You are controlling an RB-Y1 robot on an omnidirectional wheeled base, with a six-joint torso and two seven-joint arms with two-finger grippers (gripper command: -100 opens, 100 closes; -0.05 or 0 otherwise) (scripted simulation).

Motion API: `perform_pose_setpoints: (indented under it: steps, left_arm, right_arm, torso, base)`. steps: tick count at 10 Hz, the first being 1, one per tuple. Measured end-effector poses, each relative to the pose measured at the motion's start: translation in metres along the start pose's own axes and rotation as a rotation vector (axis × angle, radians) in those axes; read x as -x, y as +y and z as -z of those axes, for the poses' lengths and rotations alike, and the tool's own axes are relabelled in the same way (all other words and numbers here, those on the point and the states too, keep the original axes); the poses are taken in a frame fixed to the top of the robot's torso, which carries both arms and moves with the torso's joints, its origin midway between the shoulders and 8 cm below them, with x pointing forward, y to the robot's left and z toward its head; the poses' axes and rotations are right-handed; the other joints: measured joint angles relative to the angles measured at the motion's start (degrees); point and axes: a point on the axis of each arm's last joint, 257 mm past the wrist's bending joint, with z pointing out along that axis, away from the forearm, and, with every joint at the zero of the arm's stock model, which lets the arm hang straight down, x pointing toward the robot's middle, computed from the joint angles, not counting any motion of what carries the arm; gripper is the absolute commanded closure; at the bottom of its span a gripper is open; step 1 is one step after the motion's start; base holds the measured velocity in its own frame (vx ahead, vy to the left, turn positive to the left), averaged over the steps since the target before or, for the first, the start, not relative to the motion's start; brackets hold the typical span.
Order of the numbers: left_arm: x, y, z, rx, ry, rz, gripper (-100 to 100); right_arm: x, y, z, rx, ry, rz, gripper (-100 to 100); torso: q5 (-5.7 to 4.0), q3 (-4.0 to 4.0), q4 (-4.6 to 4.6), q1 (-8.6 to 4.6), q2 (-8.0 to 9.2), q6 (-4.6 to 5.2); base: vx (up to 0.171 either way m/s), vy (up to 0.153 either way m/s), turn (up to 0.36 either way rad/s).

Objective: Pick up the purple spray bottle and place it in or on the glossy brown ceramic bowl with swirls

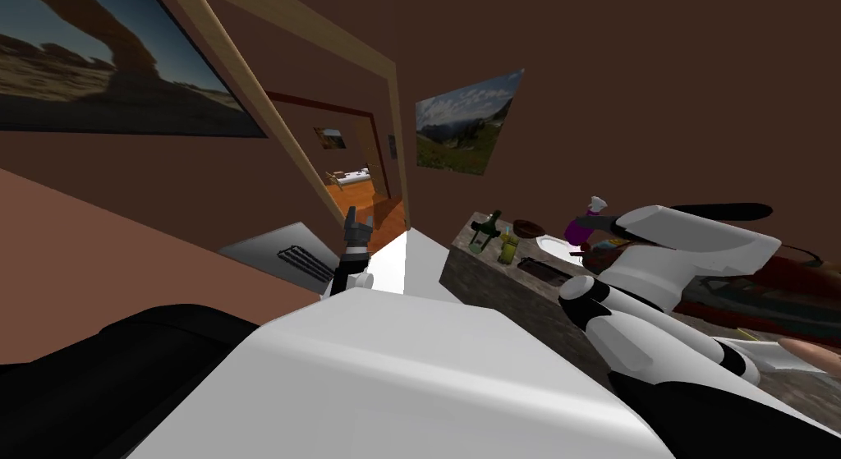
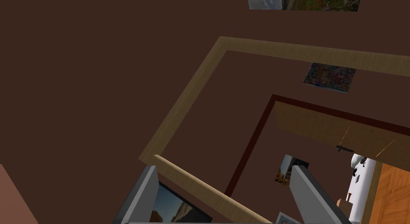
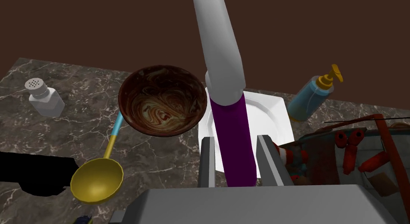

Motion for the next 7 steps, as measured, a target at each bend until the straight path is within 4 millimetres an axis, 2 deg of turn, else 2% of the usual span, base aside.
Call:
perform_pose_setpoints:
  steps: [1,4,7]
  left_arm:
    - [0.000,0.000,0.000,0.000,0.000,0.000,0]
    - [0.000,0.000,0.000,0.000,0.000,0.000,0]
    - [0.000,0.000,0.000,0.000,0.000,0.000,0]
  right_arm:
    - [-0.002,0.011,0.000,0.012,-0.010,-0.025,100]
    - [0.006,0.027,-0.004,0.027,-0.051,-0.081,100]
    - [0.014,0.034,-0.008,0.033,-0.081,-0.124,100]
  torso:
    - [-0.03,-0.03,-0.01,-0.05,-0.06,0.04]
    - [-0.08,0.00,0.01,-0.09,-0.01,0.08]
    - [-0.10,0.05,0.03,-0.08,0.07,0.14]
  base:
    - [0.056,-0.034,0.054]
    - [0.053,-0.034,0.101]
    - [0.050,-0.038,0.080]
